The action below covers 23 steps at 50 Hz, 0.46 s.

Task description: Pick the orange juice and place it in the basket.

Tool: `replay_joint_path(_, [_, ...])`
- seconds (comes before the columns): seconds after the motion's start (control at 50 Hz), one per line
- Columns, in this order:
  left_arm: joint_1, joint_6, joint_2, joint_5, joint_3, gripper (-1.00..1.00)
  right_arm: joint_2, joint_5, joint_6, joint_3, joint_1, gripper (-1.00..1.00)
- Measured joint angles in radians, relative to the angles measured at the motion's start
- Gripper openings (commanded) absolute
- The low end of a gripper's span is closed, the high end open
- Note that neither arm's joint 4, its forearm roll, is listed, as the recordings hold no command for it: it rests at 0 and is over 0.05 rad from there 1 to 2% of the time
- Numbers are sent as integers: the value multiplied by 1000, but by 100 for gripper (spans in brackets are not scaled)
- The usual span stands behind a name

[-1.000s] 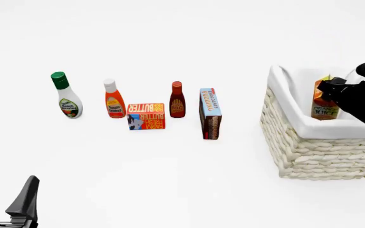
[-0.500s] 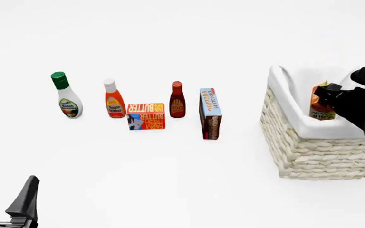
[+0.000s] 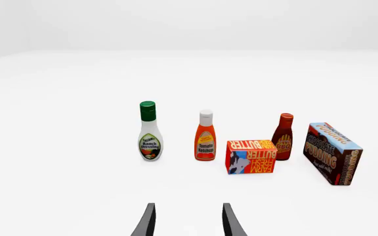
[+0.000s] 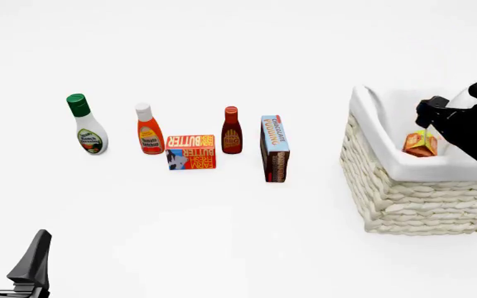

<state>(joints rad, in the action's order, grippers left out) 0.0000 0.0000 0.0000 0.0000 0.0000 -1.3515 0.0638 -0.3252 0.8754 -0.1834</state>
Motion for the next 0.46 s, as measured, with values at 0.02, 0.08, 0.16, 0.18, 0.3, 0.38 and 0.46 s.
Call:
replay_joint_path(0.02, [0, 0, 0, 0, 0, 100, 5, -2, 0, -1, 0, 100])
replay_joint_path(0.08, [0, 0, 0, 0, 0, 100, 22, -8, 3, -4, 0, 100])
replay_joint_path(0.16, [0, 0, 0, 0, 0, 100, 51, -24, 13, -9, 2, 100])
replay_joint_path(0.18, [0, 0, 0, 0, 0, 100, 58, -29, 18, -10, 2, 100])
replay_joint_path(0.3, [0, 0, 0, 0, 0, 100, 102, -56, 41, -24, 3, 100])
replay_joint_path(0.38, [0, 0, 0, 0, 0, 100, 129, -72, 56, -37, 4, 100])
replay_joint_path(0.46, [0, 0, 0, 0, 0, 100, 157, -90, 70, -49, 5, 100])
